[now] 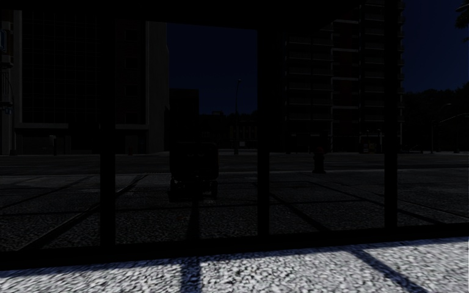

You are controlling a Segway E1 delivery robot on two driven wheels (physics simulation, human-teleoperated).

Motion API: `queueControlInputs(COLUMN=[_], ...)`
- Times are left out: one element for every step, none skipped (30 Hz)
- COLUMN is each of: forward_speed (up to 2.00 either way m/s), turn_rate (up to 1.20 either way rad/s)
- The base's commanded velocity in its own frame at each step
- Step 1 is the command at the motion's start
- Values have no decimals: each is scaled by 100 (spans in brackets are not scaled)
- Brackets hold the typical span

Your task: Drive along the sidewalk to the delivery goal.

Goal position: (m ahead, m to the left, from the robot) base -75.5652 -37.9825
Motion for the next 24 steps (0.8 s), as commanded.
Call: queueControlInputs(forward_speed=[0, 0, 5, 15, 25, 30, 35, 37, 37, 37, 37, 37, 37, 37, 37, 37, 37, 37, 37, 37, 37, 37, 39, 40], turn_rate=[0, 0, -1, -2, -3, -6, -8, -14, -19, -21, -22, -23, -28, -42, -47, -54, -56, -68, -74, -76, -76, -76, -76, -76])
